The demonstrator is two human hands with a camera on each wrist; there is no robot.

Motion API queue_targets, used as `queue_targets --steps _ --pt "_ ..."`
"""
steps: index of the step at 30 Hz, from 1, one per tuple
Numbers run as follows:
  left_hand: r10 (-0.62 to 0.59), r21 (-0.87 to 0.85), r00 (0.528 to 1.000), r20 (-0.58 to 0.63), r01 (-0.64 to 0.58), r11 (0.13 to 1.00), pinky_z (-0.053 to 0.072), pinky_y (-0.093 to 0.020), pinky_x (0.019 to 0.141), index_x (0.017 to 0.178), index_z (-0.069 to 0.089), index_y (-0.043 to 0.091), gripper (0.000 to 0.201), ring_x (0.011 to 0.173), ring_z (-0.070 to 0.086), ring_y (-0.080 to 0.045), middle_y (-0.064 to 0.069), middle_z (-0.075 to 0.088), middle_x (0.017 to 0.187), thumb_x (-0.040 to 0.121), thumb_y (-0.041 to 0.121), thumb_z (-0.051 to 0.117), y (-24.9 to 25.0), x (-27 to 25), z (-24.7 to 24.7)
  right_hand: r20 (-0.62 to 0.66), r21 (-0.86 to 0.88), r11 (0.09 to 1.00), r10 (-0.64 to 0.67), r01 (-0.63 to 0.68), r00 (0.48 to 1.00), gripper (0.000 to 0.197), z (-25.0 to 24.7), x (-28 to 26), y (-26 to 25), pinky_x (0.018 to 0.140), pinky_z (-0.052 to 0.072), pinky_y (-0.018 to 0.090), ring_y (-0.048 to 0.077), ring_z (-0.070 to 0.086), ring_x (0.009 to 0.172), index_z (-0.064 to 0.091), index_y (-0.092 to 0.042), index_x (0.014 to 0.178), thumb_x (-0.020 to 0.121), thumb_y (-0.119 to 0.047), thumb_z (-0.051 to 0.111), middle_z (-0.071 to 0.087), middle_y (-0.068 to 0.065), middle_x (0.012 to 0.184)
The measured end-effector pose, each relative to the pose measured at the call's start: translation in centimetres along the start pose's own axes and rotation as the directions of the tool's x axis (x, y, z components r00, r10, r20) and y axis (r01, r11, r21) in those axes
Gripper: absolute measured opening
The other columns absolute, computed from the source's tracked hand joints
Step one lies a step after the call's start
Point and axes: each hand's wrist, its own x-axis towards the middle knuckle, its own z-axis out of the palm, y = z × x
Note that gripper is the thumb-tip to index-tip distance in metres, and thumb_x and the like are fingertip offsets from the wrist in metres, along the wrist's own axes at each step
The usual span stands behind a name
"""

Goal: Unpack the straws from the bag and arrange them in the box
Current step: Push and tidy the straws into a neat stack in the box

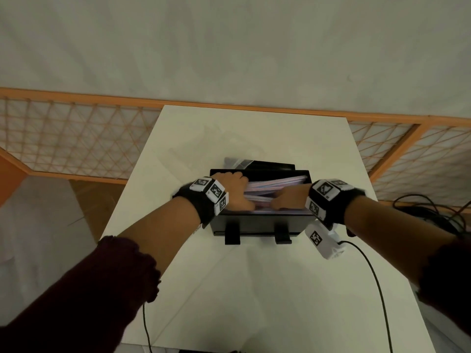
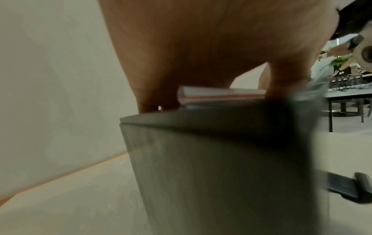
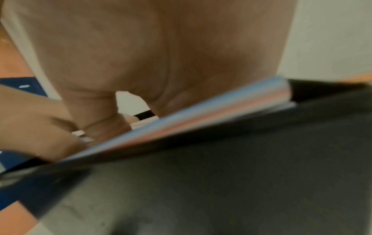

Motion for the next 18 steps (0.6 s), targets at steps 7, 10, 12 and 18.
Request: queue_targets --steps 7,10,12,18 --pt "0.057 -0.055 0.998 0.006 -0.057 0.997 0.037 -0.029 0.065 0.109 0.048 0.012 0.042 0.083 0.056 -0.026 -0.009 0.058 0.105 0.075 0.026 0.069 -0.1 0.0 -1.4 -0.149 -0.179 0.984 -0.027 0.0 0.988 0.043 0.6 1.0 0.4 0.08 0.045 0.028 0.027 0.06 0.097 0.062 -0.007 0.116 0.088 -0.04 0.059 0.064 0.011 0.114" --pt "0.076 -0.087 0.994 -0.074 -0.083 0.993 0.04 -0.031 0.068 0.116 0.046 0.01 0.044 0.091 0.057 -0.029 -0.012 0.056 0.11 0.078 0.018 0.066 -0.4 -0.6 -1.6 -0.297 -0.163 0.985 -0.099 0.051 0.95 0.038 1.3 0.7 1.1 0.088 0.049 0.032 0.029 0.061 0.102 0.059 -0.009 0.119 0.085 -0.027 0.06 0.064 0.012 0.116" --pt "0.088 -0.104 0.986 -0.139 -0.103 0.989 0.043 -0.034 0.075 0.125 0.044 0.01 0.051 0.099 0.056 -0.029 -0.011 0.053 0.114 0.079 0.016 0.065 -0.8 -1.1 -1.7 -0.384 -0.106 0.989 -0.138 0.105 0.913 0.043 2.0 0.1 1.6 0.093 0.048 0.04 0.032 0.058 0.108 0.053 -0.011 0.124 0.083 -0.021 0.06 0.061 0.012 0.119" --pt "0.107 -0.099 0.983 -0.15 -0.123 0.987 0.043 -0.039 0.092 0.143 0.029 0.017 0.073 0.12 0.043 -0.027 -0.007 0.042 0.138 0.079 0.02 0.065 -1.5 -1.7 -0.4 -0.465 -0.055 0.947 -0.305 0.317 0.831 0.033 2.3 -2.6 2.1 0.081 0.044 0.028 0.027 0.059 0.097 0.06 -0.007 0.114 0.082 -0.012 0.057 0.065 0.013 0.11"
